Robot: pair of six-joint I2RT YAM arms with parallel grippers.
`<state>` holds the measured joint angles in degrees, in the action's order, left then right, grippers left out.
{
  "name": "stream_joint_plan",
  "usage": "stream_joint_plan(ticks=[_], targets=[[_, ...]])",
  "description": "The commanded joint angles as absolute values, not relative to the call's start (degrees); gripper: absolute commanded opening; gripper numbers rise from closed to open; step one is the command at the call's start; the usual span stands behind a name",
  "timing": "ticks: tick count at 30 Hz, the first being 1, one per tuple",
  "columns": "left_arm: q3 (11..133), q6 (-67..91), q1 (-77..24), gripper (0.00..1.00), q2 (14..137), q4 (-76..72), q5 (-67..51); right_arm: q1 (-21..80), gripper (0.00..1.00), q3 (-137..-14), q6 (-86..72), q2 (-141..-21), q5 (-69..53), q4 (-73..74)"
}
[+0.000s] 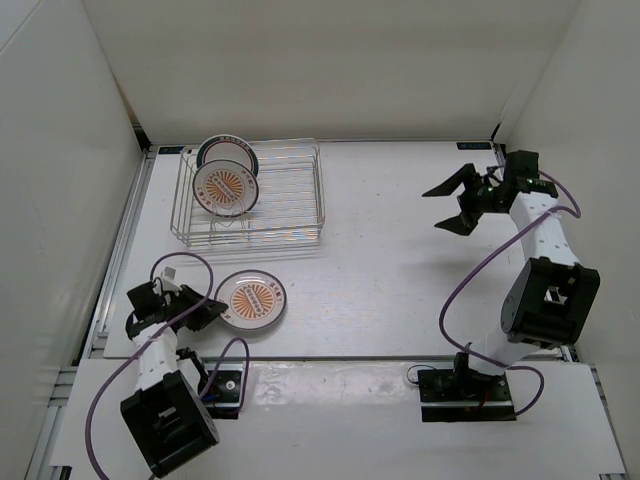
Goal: Unload the plates from the dish rack
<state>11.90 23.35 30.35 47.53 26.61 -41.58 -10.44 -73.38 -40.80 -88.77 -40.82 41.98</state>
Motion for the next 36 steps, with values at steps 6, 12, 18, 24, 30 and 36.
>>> stream_joint_plan(ticks=[6, 12, 18, 24, 30, 36], targets=[[12.9, 17.6, 31.2, 0.39, 51.2, 29.0, -33.1, -7.0, 0.9, -93.8, -43.6, -98.0, -43.8, 34.0], [14.3, 19.6, 31.4, 0.68, 51.6, 30.1, -30.6, -0.1, 0.9, -97.3, -46.4, -101.7, -40.9, 23.0], [19.1, 23.3, 31.0, 1.0, 49.3, 35.3, -26.2, 11.1, 0.9, -106.2, -38.1, -106.1, -32.1, 22.8], [30.4, 27.0, 28.0, 1.0, 43.4, 45.9, -24.1, 10.8, 0.9, -113.7, -41.9, -111.6, -13.6, 33.0], [42.8, 28.4, 24.5, 1.0, 37.8, 58.8, -22.0, 3.7, 0.9, -96.6, -67.3, -113.7, -34.6, -3.0], [47.2, 29.8, 23.8, 1.0, 31.9, 66.4, -25.0, 15.4, 0.9, -119.3, -37.2, -116.9, -33.9, 1.0]])
